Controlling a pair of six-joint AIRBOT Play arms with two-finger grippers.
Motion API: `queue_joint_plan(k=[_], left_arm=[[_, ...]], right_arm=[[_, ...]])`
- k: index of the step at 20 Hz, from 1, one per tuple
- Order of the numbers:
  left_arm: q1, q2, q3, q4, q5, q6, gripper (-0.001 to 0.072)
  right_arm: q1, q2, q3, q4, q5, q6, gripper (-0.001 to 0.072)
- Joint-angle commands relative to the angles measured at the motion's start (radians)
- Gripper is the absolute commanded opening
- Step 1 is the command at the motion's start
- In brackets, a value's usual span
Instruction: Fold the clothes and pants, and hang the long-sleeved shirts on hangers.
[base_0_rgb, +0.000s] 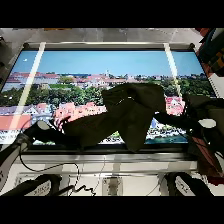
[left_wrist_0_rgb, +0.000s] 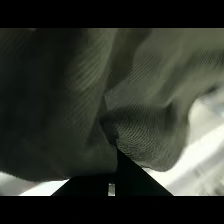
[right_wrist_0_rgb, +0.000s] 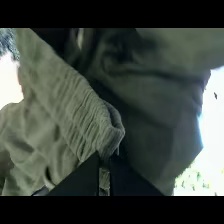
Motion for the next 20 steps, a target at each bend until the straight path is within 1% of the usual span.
queue_joint_plan(k=[1, 4, 5, 8, 10, 12, 13, 14, 17, 18, 19, 20], left_arm=[[0.089, -0.007, 0.195, -0.008, 0.002, -0.006, 0.0021], [0.267, -0.007, 0.461, 0.036, 0.047, -0.124, 0.0019], [0.332, -0.007, 0.552, 0.036, 0.062, -0.150, 0.0018], [0.492, -0.007, 0.789, 0.042, 0.074, -0.150, 0.0018], [0.576, -0.007, 0.877, 0.080, 0.075, -0.145, 0.0018], [0.649, -0.007, 0.892, 0.105, 0.068, -0.106, 0.0019], [0.678, -0.011, 0.892, 0.130, 0.039, -0.064, 0.0019], [0.697, -0.016, 0.890, 0.163, 0.003, -0.024, 0.0020], [0.724, -0.038, 0.844, 0.277, -0.087, 0.083, 0.0020], [0.726, -0.044, 0.813, 0.335, -0.120, 0.115, 0.0019], [0.726, -0.048, 0.775, 0.394, -0.139, 0.125, 0.0019], [0.726, -0.048, 0.722, 0.468, -0.138, 0.125, 0.0020]], right_arm=[[0.000, 0.001, 0.120, -0.029, -0.095, 0.040, 0.0026], [0.000, 0.001, 0.284, -0.178, -0.266, 0.215, 0.0025], [0.000, 0.001, 0.346, -0.232, -0.300, 0.247, 0.0025], [0.000, 0.001, 0.517, -0.406, -0.352, 0.325, 0.0025], [-0.003, 0.001, 0.604, -0.544, -0.332, 0.369, 0.0025], [-0.029, 0.001, 0.660, -0.678, -0.228, 0.425, 0.0025], [-0.048, 0.001, 0.674, -0.731, -0.146, 0.436, 0.0025], [-0.073, 0.003, 0.677, -0.774, -0.041, 0.436, 0.0025], [-0.126, 0.004, 0.636, -0.911, 0.333, 0.436, 0.0024], [-0.130, 0.021, 0.585, -0.967, 0.398, 0.442, 0.0024], [-0.131, 0.058, 0.513, -0.999, 0.405, 0.478, 0.0023], [-0.131, 0.106, 0.426, -1.007, 0.414, 0.481, 0.0023]])
